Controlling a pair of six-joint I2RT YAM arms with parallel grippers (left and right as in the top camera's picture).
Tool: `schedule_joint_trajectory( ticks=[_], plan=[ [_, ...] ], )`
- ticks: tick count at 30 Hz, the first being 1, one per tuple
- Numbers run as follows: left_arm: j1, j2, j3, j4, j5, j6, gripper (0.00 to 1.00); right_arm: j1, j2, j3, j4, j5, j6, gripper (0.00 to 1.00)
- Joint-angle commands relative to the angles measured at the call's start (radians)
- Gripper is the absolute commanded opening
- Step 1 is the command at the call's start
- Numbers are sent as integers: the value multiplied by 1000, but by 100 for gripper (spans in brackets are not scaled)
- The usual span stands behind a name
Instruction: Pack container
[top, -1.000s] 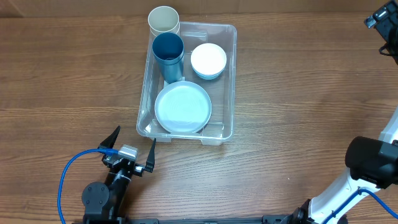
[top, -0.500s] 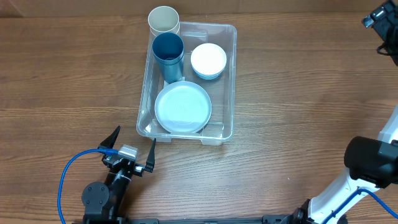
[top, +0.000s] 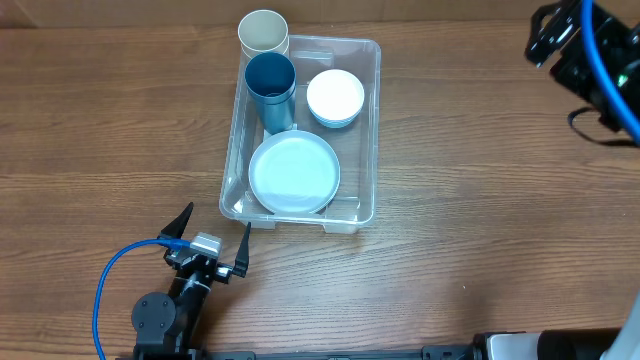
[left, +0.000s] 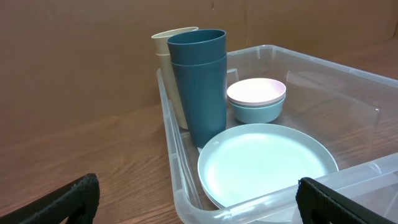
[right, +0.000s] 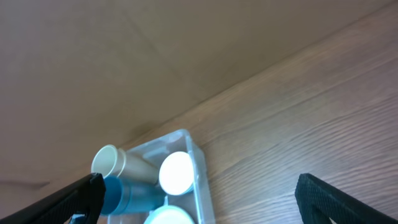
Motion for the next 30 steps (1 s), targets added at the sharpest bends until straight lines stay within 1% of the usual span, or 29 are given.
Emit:
schedule_joint_trajectory(
  ticks=[1, 2, 3, 5, 8, 12, 14, 15, 16, 21, 23, 26, 28, 30],
  plan=[
    [7, -7, -3, 1, -2, 11, 100, 24, -67, -44, -11, 17, -5, 100],
    [7, -7, -3, 1, -2, 11, 100, 24, -101, -96, 18, 19, -6, 100],
    [7, -7, -3, 1, -2, 11, 100, 24, -143, -164, 80, 26, -6, 100],
    [7, -7, -3, 1, -2, 11, 100, 24, -242, -348, 272, 29, -6, 100],
    [7, -7, -3, 1, -2, 11, 100, 24, -423, -716, 657, 9, -6, 100],
    [7, -7, -3, 1, -2, 11, 100, 24, -694, -1266, 1214, -44, -6, 100],
    [7, -7, -3, 1, -2, 11, 100, 24, -801, -1472, 1375, -43, -6, 100],
    [7, -7, -3, 1, -2, 11, 100, 24, -869, -1587, 1436, -43, -5, 100],
    [7, -7, -3, 1, -2, 11, 100, 24, -921, -1667, 1461, -43, -6, 100],
    [7, -7, -3, 1, -2, 11, 100, 22, -1169, -2008, 1576, -16, -6, 100],
    [7, -7, -3, 1, -2, 11, 100, 22, -1244, -2112, 1623, -16, -6, 100],
    [7, -7, -3, 1, -2, 11, 100, 22, -1355, -2288, 1740, -18, -5, 100],
    [7, -7, -3, 1, -2, 11, 100, 23, -1393, -2348, 1788, -17, -6, 100],
    [7, -7, -3, 1, -2, 11, 100, 23, -1427, -2382, 1783, -17, -14, 100]
  ],
)
